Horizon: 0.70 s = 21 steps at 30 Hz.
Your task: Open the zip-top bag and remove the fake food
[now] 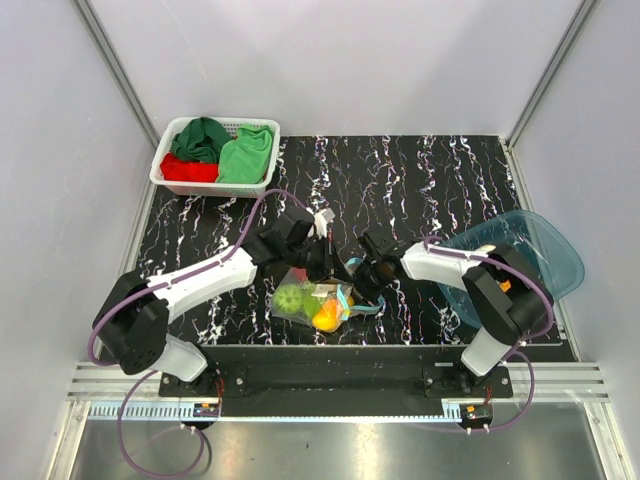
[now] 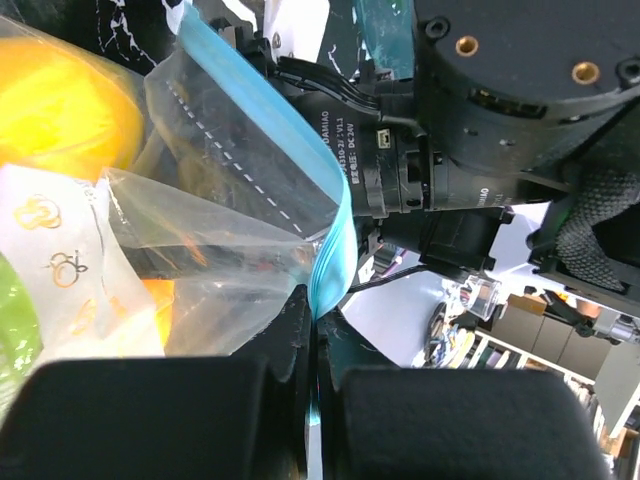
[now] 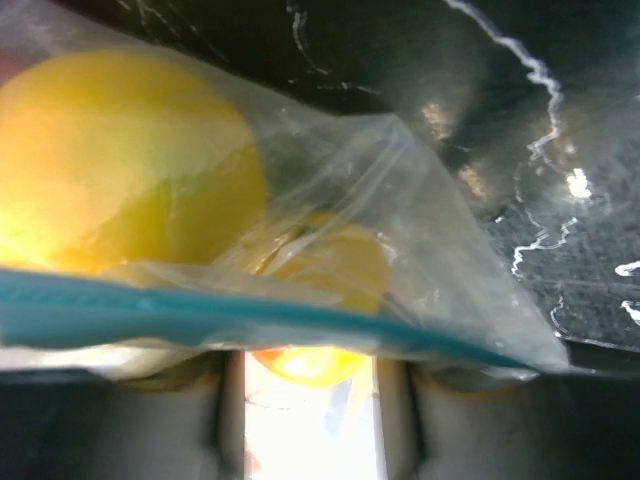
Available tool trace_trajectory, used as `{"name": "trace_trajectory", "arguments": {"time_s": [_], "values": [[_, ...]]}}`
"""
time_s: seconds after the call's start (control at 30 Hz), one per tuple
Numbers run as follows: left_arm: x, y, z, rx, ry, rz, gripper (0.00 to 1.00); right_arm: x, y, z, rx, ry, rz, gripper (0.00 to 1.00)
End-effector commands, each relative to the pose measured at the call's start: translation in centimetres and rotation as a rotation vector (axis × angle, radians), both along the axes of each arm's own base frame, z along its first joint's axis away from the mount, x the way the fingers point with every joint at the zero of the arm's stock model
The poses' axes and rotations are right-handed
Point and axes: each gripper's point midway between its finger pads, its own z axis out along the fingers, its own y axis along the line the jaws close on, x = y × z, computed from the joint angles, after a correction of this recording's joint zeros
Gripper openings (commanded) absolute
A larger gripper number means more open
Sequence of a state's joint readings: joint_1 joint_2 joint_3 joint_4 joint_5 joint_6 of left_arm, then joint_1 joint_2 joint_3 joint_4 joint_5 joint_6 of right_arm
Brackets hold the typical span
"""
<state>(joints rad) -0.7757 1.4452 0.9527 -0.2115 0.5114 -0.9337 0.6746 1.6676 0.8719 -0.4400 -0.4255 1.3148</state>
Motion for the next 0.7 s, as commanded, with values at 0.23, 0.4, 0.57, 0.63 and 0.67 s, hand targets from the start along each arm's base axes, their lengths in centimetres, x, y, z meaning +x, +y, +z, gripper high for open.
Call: {"name": "trace_trajectory", "arguments": {"time_s": [0.23, 0.4, 0.57, 0.63, 0.67], "values": [[0.9, 1.8, 1.7, 0.023, -0.109, -0.022, 0.0, 1.1, -3.2, 4.2, -0.135, -0.273, 0.069, 0.0], [1.3, 2.4, 2.0, 0.039, -0.123, -0.02, 0.0, 2.8, -4.3, 8.2, -0.161, -0.452, 0.076, 0.0], [1.3, 2.6, 2.2, 0.047, -0.109, -0.033, 0.0, 4.9, -6.1, 12.2, -0.269, -0.585, 0.102, 0.0], [1.1, 2.7, 2.3, 0.052, -0.104, -0.041, 0.0, 5.0, -7.0, 14.1, -0.298, -0.619, 0.094, 0.0], [1.1, 2.7, 2.6, 0.049, -0.111, -0.048, 0.0, 5.4, -7.9, 14.7, -0.341, -0.648, 0.089, 0.0]]}}
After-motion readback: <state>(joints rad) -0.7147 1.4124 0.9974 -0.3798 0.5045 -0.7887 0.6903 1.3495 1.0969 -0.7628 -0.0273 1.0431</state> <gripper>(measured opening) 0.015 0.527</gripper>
